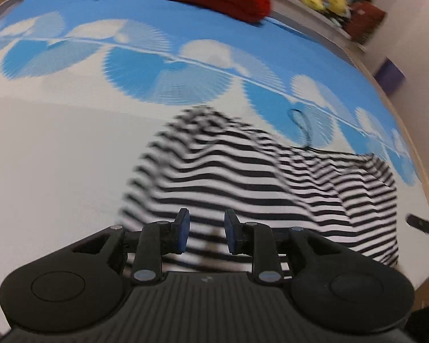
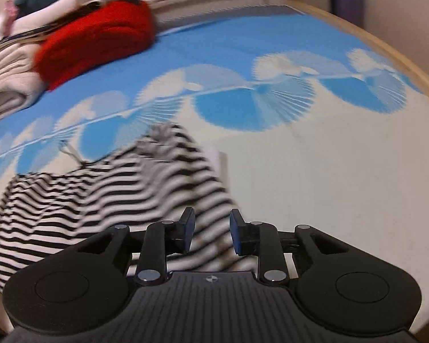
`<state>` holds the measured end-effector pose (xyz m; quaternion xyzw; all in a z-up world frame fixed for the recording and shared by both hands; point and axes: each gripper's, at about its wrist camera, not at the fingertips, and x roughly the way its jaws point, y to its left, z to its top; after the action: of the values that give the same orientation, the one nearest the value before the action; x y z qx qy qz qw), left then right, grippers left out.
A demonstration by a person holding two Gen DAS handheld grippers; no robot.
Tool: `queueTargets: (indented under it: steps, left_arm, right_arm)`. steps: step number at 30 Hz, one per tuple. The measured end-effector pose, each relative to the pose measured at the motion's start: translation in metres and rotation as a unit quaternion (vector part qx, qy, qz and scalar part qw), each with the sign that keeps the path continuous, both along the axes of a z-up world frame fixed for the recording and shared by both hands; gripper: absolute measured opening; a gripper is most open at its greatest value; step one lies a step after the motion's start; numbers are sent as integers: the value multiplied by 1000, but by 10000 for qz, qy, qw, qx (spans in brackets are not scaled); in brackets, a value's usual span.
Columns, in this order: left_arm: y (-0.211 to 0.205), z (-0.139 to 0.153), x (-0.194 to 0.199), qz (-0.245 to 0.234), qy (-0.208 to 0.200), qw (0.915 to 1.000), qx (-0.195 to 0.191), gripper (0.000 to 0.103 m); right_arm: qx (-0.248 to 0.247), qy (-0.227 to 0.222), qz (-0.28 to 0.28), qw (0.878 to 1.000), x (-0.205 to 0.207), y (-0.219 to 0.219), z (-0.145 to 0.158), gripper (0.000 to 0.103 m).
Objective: Fold small clothes
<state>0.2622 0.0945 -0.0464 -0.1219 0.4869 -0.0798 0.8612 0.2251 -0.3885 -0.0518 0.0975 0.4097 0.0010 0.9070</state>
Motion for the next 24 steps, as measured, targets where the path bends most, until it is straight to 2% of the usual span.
queueTargets:
  steps: [3, 6, 10, 11, 13, 16, 19, 22, 24]
  left_arm:
    - [-34, -5, 13, -107, 16, 9999, -129, 28]
    - [-55, -20, 31, -157, 98, 9998, -37, 28]
    - [-78, -59, 54, 41, 841, 9950, 540, 28]
    - [-82, -65, 57, 74, 964, 9931, 657, 28]
    - [-86, -69, 61, 111, 983, 9923, 750, 29]
    - [-87, -68, 64, 137, 995, 9918, 791, 30]
    - [-78, -61, 63, 235, 952, 9934, 597, 32]
    - [-64, -44, 57, 425, 651, 9960, 429, 37]
    - [-55, -33, 53, 506, 402, 9962, 576, 38]
  right_arm:
    - [105, 46, 233, 9997, 15, 21, -1, 29]
    - [6, 274, 368, 9989, 40, 40, -9, 31]
    - [-634, 994, 335, 9925, 62, 58, -37, 34]
    - [-681, 1221, 222, 9899, 67, 55, -46, 34]
    - [-567, 1394, 11, 9886, 76, 50, -54, 34]
    - [-635, 1386, -102, 9883, 81, 54, -56, 34]
    - [-839, 1232, -201, 9886, 76, 61, -51, 34]
    - [-1261, 486, -345, 9902, 64, 75, -27, 34]
    - [-1299, -29, -207, 9913, 53, 88, -9, 36]
